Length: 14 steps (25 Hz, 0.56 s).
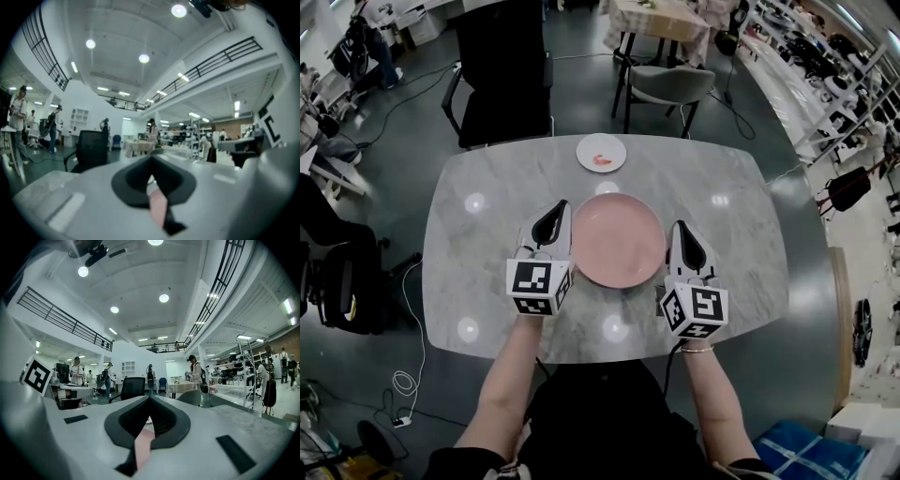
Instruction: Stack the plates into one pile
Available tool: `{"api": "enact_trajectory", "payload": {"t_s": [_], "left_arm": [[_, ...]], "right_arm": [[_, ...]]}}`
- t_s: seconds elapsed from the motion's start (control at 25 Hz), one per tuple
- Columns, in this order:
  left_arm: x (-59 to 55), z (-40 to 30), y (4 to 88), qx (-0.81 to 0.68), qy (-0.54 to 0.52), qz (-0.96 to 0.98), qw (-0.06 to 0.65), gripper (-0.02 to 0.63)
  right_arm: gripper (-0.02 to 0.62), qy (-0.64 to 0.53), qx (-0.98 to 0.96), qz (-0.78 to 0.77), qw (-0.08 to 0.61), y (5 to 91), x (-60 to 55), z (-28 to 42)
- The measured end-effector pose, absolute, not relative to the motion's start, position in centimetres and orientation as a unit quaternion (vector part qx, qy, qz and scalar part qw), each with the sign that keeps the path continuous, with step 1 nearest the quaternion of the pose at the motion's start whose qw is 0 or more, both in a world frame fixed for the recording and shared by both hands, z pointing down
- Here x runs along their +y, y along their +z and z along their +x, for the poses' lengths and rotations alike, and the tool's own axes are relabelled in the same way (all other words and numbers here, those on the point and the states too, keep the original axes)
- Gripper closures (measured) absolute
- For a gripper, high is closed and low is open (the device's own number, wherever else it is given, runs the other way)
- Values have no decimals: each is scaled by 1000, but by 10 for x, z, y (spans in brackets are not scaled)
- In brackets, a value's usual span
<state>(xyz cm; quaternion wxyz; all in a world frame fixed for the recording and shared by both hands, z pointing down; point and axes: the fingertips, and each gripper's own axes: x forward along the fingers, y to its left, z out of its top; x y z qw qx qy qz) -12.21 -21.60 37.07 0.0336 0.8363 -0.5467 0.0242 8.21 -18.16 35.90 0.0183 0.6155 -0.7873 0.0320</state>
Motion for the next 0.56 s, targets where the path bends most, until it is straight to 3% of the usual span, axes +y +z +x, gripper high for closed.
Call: {"api": "enact_trajectory", "payload": {"t_s": [0.56], "left_arm": [[-204,-113,367,-542,16,839,36,600]], "right_arm": [[591,18,-801,598,10,351,-174,85]]}}
